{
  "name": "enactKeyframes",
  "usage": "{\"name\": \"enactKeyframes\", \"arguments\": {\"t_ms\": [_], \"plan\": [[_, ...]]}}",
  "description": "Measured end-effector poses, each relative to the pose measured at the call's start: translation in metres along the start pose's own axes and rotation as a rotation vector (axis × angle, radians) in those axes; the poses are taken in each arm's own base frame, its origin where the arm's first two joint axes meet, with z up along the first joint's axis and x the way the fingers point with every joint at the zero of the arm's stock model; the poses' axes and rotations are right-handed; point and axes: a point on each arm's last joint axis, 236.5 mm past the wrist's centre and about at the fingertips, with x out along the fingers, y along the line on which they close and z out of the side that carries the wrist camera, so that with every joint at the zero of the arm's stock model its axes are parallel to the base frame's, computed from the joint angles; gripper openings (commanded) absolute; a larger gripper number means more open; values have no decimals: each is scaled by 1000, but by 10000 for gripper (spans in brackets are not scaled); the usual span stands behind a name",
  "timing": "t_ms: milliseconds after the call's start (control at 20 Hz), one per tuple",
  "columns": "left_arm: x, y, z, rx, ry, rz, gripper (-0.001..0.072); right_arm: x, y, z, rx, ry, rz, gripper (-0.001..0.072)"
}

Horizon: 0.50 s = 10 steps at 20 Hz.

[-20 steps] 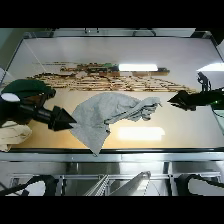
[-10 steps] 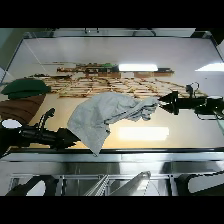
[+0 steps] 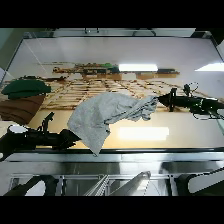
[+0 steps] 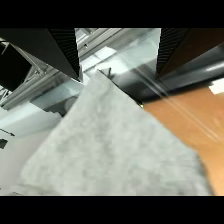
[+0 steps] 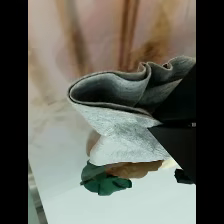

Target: Fold the shirts.

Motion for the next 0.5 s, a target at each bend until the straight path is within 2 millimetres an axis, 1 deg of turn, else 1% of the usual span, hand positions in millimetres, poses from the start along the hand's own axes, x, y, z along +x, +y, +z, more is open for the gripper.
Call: {"name": "enactKeyframes", "arguments": {"t_ms": [50,100,200,300,350,400,450,500], "plan": [[4,6,2,-16,9,7,499,0,0,0,-2,2,1,17],[7,7,4,-30,21,-1,499,0,0,0,-5,3,2,17],[13,7,10,-41,48,-14,500,0,1,-1,-18,6,5,17],[18,5,24,-23,53,-10,497,0,2,-2,-20,9,8,17],[21,2,31,-7,55,-7,395,0,2,-2,-23,10,10,17],[24,0,40,15,53,3,131,1,3,-3,-26,14,11,17],[28,1,52,43,35,23,20,1,3,-4,-26,15,13,17],[30,-2,61,67,31,26,20,1,4,-4,-31,18,15,17]]}}
